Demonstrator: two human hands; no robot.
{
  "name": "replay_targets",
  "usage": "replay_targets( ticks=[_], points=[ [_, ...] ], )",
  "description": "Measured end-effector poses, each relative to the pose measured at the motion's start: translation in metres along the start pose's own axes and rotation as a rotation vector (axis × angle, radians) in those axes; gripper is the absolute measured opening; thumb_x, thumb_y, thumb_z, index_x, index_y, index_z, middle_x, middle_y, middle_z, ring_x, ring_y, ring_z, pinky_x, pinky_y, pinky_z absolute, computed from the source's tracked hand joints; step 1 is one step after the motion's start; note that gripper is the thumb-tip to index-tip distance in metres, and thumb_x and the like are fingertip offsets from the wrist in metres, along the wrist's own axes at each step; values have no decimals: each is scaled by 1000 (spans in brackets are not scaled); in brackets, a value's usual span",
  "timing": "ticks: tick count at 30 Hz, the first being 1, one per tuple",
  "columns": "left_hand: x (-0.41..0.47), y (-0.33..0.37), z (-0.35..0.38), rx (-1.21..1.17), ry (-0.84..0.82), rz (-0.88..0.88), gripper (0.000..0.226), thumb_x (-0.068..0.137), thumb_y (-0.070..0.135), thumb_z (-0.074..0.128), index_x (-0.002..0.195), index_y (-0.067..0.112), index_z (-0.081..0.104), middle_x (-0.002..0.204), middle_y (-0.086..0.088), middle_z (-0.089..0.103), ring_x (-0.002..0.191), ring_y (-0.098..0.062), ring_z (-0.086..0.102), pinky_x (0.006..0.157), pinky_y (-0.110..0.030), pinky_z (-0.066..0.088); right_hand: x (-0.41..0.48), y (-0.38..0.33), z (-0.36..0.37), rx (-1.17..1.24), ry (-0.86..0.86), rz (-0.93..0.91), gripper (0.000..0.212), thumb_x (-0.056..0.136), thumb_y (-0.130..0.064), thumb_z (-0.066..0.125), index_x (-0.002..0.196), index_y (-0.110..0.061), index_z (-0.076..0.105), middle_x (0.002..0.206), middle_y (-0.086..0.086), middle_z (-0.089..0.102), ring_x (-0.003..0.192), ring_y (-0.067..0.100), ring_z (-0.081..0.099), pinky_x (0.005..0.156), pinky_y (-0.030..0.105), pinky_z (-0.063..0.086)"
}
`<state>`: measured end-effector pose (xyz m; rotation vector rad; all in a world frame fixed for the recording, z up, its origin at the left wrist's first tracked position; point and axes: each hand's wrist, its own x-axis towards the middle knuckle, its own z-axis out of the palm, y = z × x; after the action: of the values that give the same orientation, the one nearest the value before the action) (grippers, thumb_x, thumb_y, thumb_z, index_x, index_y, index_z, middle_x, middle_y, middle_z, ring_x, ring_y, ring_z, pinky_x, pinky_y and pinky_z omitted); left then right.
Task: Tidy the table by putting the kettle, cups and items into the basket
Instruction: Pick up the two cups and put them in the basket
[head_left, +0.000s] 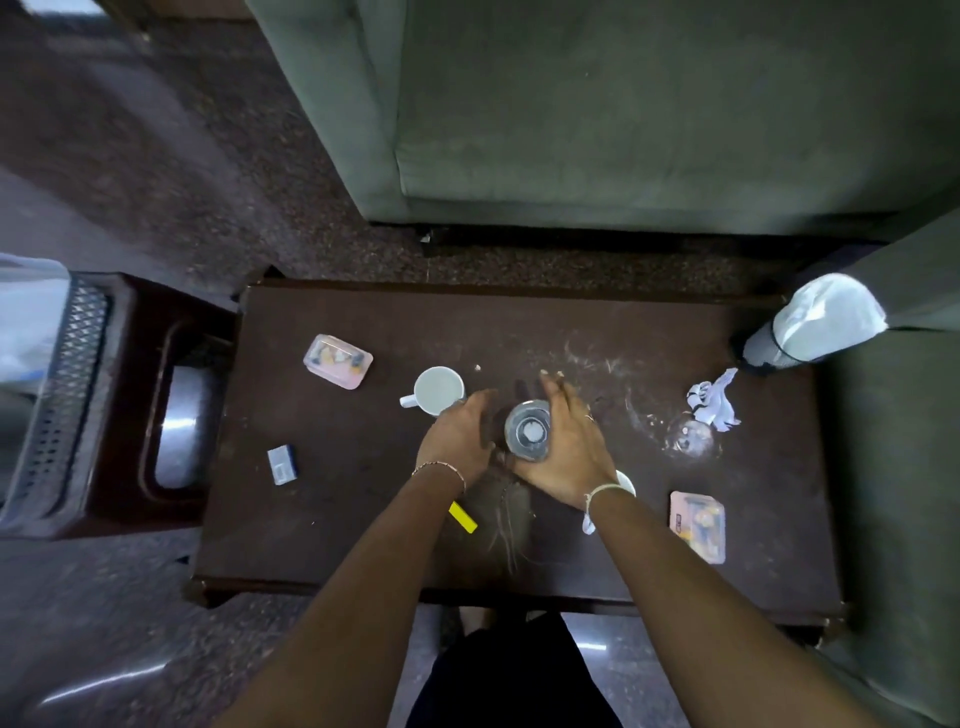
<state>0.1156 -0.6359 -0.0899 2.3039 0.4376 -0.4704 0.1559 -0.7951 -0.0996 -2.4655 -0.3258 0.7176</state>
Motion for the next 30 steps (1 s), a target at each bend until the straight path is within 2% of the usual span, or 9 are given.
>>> replay_targets(
  ticks=[3,6,8,12,14,17,19,22,30],
  points=[
    [-6,-18,-19,2,214,-97,43,81,9,60,123,17,58,120,-9,64,114,-31,55,91,-41,49,3,-24,3,-22,145,-89,98,77,-52,66,152,-18,14,161,4,21,149,20,19,120,40,24],
    [-1,-41,-32,76,324,-148,50,81,14,62,130,15,52,130,-9,54,121,-31,45,93,-40,45,19,-51,17,-98,100,-194,82,86,-27,61,153,-9,17,162,6,19,149,21,17,119,31,20],
    [7,-55,-38,59,236,-190,67,79,21,67,141,16,41,140,-8,47,130,-29,41,99,-41,43,30,-68,32,-61,-13,-209,76,88,-15,58,153,-6,19,161,9,20,150,22,16,119,27,14],
    [32,-76,-36,88,-30,-191,98,74,27,74,152,14,17,148,-12,39,136,-29,39,106,-44,40,48,-86,61,104,-123,-43,75,89,-8,58,152,-2,18,161,12,20,151,24,12,120,33,15],
    [42,-80,-30,102,-60,-170,91,76,28,69,152,17,19,147,-12,42,134,-30,42,105,-43,41,54,-88,71,196,-129,54,72,89,-3,54,151,-1,18,160,14,21,150,26,15,121,36,18],
    [51,-82,-24,114,-35,-175,80,78,31,65,148,25,27,140,-12,47,126,-32,50,100,-43,45,58,-87,80,317,-88,129,63,86,0,53,145,-1,31,151,17,36,141,31,35,115,43,31],
    [55,-82,-22,114,-49,-167,74,77,29,64,143,26,30,135,-13,47,121,-34,53,96,-44,47,58,-85,83,336,-46,148,62,84,-2,56,143,-5,36,146,15,44,135,30,43,112,40,36],
    [56,-84,-25,101,-64,-145,68,76,31,66,136,24,35,129,-13,52,120,-33,53,94,-45,48,54,-82,83,328,-13,150,64,85,-5,57,146,-10,36,145,11,47,134,27,45,107,30,34],
    [-5,-79,-42,-40,119,-156,65,71,44,70,127,33,40,113,-4,65,109,-30,58,80,-37,49,12,-95,68,482,111,65,49,83,-8,61,130,-21,58,128,-3,65,118,16,61,104,35,46]
  ],
)
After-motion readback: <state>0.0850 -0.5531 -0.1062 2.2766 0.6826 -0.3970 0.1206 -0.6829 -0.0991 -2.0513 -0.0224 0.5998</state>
